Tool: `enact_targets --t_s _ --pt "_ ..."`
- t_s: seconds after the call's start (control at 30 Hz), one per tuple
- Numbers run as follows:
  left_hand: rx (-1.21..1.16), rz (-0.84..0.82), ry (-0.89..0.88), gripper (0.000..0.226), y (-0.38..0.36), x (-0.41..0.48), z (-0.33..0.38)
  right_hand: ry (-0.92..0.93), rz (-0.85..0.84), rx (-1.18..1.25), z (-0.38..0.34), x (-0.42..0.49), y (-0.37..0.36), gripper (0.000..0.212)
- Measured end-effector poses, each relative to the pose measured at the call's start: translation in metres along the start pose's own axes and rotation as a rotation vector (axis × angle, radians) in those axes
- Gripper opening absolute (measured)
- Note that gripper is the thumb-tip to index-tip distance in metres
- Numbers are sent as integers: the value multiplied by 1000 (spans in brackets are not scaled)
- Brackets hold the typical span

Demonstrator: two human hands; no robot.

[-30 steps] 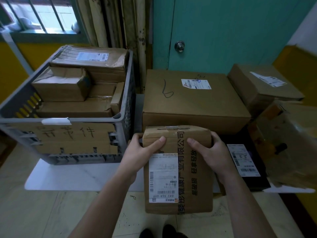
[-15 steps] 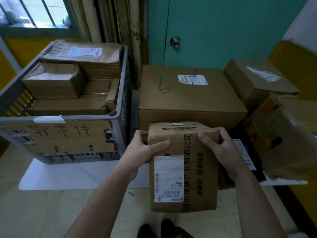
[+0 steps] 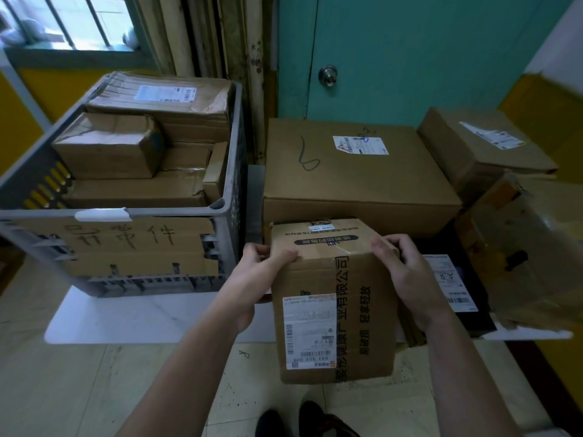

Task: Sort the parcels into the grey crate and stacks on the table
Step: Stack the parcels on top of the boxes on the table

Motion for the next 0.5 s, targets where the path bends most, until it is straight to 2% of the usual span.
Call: enact_targets --t_s 0.17,0.33,0.37,0.5 --pt "-36 0 47 50 1 4 -5 -35 -8 72 3 -4 -2 51" --pt "-76 -6 58 19 0 7 -9 -79 -14 129 2 -7 -2 49" --pt "-82 3 42 20 -1 7 -10 -91 -5 129 3 -7 -3 49" --pt "-87 22 -11 57 -2 12 -15 -123 45 129 9 -9 -5 38"
Point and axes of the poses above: each hand's wrist, its own x-axis towards the middle knuckle, its own y-axis out of the back of the hand, z = x × y, the point moved 3 cm from there along x, towards the middle knuckle, and after that the axes turned 15 degrees about z, right-handed, at the moved point
